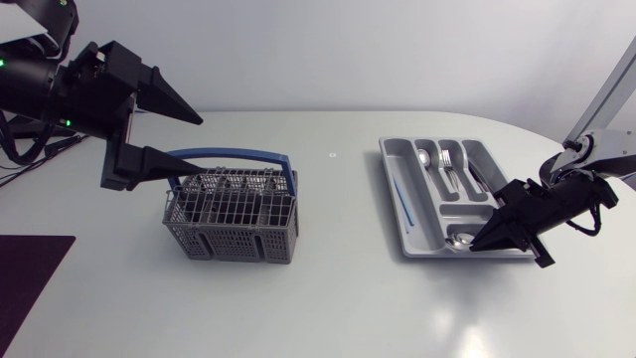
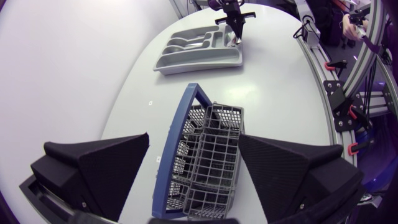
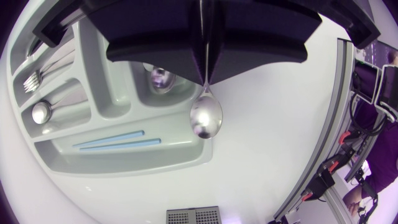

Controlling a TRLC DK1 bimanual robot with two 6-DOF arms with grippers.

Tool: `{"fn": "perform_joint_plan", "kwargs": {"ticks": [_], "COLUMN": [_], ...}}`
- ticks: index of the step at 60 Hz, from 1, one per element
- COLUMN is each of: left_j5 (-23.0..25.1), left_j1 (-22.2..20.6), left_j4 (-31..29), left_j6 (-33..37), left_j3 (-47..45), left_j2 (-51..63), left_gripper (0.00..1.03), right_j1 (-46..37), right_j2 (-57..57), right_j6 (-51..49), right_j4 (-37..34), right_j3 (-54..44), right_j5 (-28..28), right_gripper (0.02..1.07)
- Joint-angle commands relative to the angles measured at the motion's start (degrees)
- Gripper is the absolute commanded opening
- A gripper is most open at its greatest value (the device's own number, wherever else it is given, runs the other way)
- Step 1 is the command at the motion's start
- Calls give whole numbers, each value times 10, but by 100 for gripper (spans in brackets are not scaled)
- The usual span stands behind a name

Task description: Unload the cutlery basket into the drawer organizer.

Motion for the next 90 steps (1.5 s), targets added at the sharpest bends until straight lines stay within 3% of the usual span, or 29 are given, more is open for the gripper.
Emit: {"fn": "perform_joint_plan", "kwargs": {"ticks": [1,25,62,74,84,87,90], "left_j5": [14,22,22,22,22,22,22], "left_j1": [14,29,22,19,12,12,12], "left_j4": [-7,-7,-11,-11,-10,-11,-11], "left_j6": [6,13,12,12,10,9,9], "left_j3": [-13,-32,-42,-45,-42,-41,-41], "left_j2": [-12,-28,-46,-49,-51,-51,-52], "left_gripper": [99,99,99,99,99,99,99], "right_j1": [-13,-53,-3,-23,-25,-25,-23], "right_j2": [16,84,102,98,53,36,17], "right_j6": [-37,-70,-89,-90,-81,-79,-75], "right_j4": [7,7,23,34,106,125,134], "right_j3": [14,91,94,93,37,18,4], "right_j5": [5,21,48,26,26,27,28], "right_gripper": [7,7,9,34,49,59,76]}}
